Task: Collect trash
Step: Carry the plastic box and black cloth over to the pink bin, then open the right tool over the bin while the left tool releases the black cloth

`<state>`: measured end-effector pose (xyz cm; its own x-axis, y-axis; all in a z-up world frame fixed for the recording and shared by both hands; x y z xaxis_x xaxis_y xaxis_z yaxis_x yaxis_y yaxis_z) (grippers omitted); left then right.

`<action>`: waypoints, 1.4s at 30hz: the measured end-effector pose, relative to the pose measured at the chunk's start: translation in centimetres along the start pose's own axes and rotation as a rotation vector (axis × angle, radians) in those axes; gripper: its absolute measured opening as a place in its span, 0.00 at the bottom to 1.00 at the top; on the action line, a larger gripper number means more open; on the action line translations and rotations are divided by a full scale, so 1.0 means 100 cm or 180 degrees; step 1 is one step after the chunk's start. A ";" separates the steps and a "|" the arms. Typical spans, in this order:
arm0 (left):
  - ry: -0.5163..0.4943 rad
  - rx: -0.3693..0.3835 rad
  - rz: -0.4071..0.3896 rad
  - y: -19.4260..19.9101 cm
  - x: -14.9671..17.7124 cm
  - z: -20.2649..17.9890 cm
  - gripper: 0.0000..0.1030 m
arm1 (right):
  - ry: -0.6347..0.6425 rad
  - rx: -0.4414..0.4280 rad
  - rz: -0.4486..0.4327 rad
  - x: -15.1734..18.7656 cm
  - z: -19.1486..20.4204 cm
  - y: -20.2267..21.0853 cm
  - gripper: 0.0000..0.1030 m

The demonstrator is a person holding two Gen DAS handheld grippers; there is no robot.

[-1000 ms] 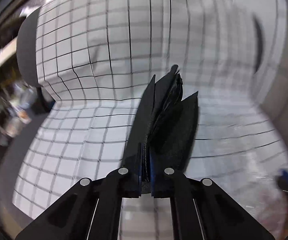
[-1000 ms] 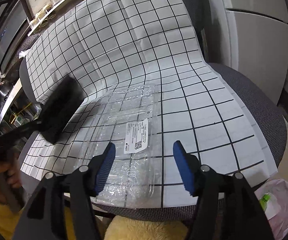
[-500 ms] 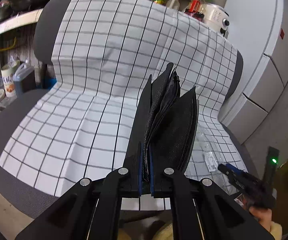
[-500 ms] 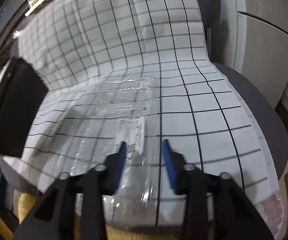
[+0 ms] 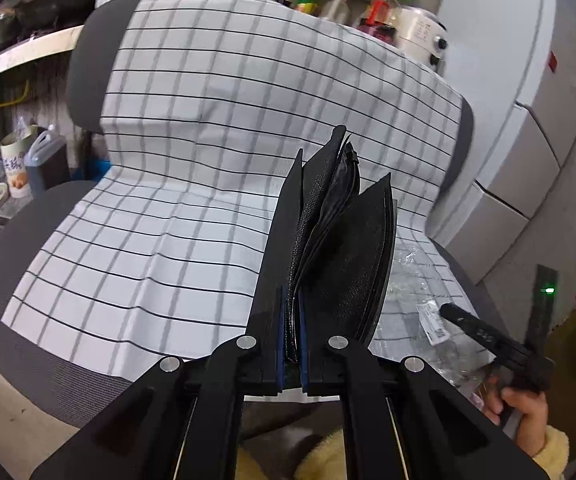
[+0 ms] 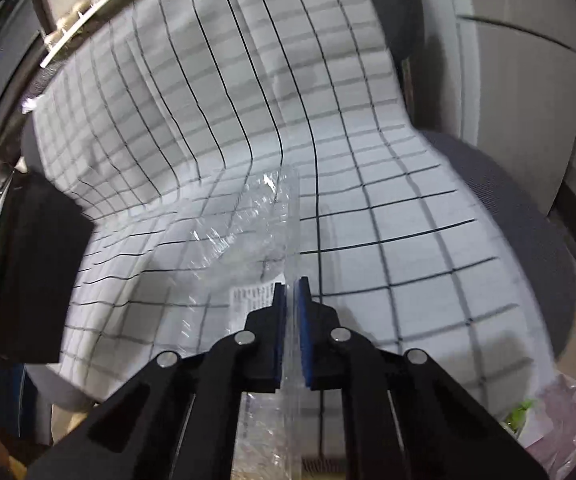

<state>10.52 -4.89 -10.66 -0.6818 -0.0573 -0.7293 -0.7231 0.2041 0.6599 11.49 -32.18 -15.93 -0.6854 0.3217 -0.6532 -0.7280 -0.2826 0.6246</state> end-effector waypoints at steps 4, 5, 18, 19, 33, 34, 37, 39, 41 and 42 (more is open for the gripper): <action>-0.0216 0.0141 0.0025 -0.002 0.012 -0.039 0.05 | -0.0005 -0.0049 -0.0131 0.008 -0.006 0.045 0.07; -0.0276 0.0184 0.0044 -0.002 0.016 -0.050 0.06 | -0.0006 -0.0046 -0.0154 0.009 -0.009 0.053 0.07; -0.1129 0.0998 0.0178 0.003 0.074 -0.211 0.06 | -0.0527 0.1000 -0.0597 0.074 -0.128 0.191 0.07; -0.1178 0.1050 0.0207 0.003 0.080 -0.222 0.06 | -0.0621 0.1059 -0.0596 0.083 -0.139 0.197 0.07; -0.1521 0.1444 0.0375 0.011 0.124 -0.295 0.06 | -0.1216 0.1612 -0.0386 0.153 -0.228 0.217 0.13; -0.1526 0.1443 0.0381 0.011 0.124 -0.294 0.06 | -0.1276 0.1627 -0.0388 0.154 -0.233 0.213 0.14; -0.1540 0.1431 0.0377 0.012 0.124 -0.290 0.06 | -0.1339 0.1596 -0.0391 0.160 -0.233 0.209 0.16; -0.1535 0.1421 0.0373 0.012 0.123 -0.287 0.06 | -0.1288 0.1590 -0.0424 0.158 -0.228 0.211 0.17; -0.1538 0.1414 0.0375 0.012 0.123 -0.284 0.06 | -0.1228 0.1597 -0.0496 0.152 -0.221 0.216 0.17; -0.1543 0.1411 0.0379 0.011 0.124 -0.283 0.06 | -0.1200 0.1590 -0.0547 0.148 -0.216 0.219 0.17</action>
<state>-1.90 -33.01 -13.84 -0.5521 0.4152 -0.7230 -0.4614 0.5702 0.6797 -14.94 -53.19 -21.14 -0.4410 0.6457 -0.6233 -0.6692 0.2261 0.7078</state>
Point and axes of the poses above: each gripper's, at about its wrist camera, not at the fingertips, and y roughly against the way its jaws point, z to its left, x to its underside, the point moved 7 cm from there along -y, roughly the way its jaws point, and after that the axes turned 9 degrees about -x, right-handed, at the moved point
